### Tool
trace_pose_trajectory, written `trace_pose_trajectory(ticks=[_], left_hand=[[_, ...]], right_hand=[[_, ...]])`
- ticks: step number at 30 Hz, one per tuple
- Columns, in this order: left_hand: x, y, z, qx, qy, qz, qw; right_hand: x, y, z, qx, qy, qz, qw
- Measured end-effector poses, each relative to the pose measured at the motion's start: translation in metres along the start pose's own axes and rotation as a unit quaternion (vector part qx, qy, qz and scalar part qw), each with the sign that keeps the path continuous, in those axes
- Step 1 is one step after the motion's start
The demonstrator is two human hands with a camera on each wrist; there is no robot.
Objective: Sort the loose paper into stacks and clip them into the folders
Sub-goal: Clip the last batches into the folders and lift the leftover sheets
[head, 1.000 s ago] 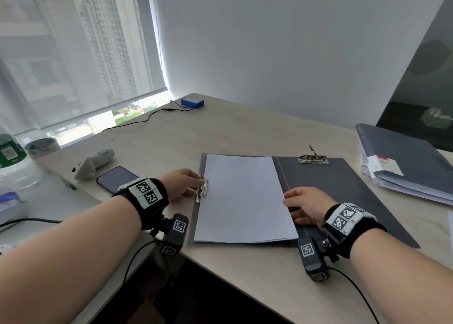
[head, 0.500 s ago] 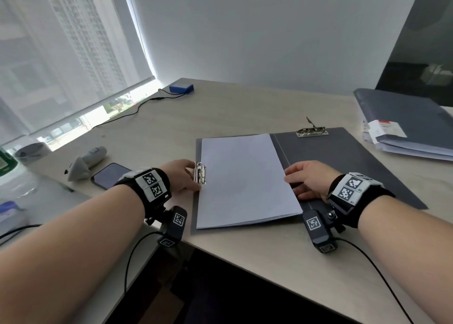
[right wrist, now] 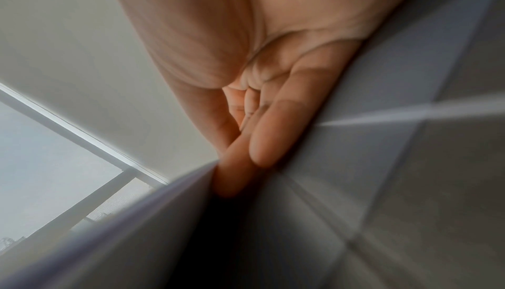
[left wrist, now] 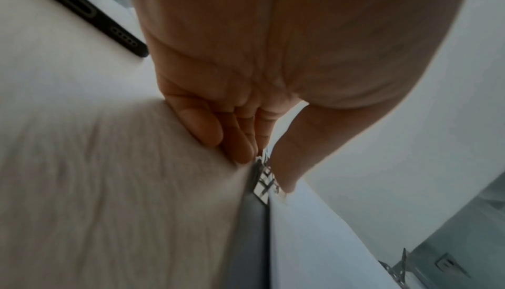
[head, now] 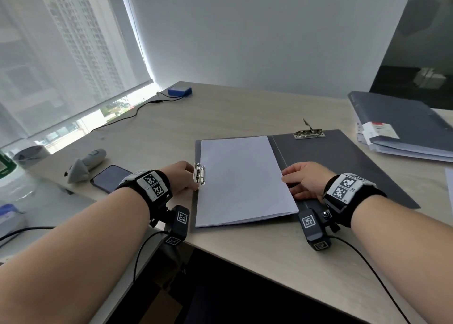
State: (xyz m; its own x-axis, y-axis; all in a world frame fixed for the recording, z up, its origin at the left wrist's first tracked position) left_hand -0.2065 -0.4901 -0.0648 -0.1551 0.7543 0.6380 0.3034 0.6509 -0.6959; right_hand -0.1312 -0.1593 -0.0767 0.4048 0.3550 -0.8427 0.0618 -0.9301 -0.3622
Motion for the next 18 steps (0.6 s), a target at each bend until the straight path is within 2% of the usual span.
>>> trace_pose_trajectory(ticks=[8, 18], left_hand=[[0.0035, -0.0011, -0.0025, 0.028, 0.015, 0.087, 0.996], [-0.0015, -0.0025, 0.0061, -0.019, -0.006, -0.017, 1.0]], right_hand=[[-0.0024, 0.0005, -0.0106, 0.007, -0.005, -0.002, 1.0], [0.0004, -0.0009, -0.0102, -0.002, -0.006, 0.013, 1.0]])
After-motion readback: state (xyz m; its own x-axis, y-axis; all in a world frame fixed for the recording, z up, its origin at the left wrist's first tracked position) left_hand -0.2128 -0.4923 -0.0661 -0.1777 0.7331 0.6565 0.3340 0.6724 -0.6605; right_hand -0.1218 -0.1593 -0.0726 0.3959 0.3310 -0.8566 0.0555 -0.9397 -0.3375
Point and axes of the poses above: each hand's wrist, its own z-axis towards the middle knuckle, its own y-axis out of the palm, x = y × z, the point moved 6 cm from there along z, towards the middle knuckle, and after that the axes turned 6 degrees about -z, right-handed, at the moved point
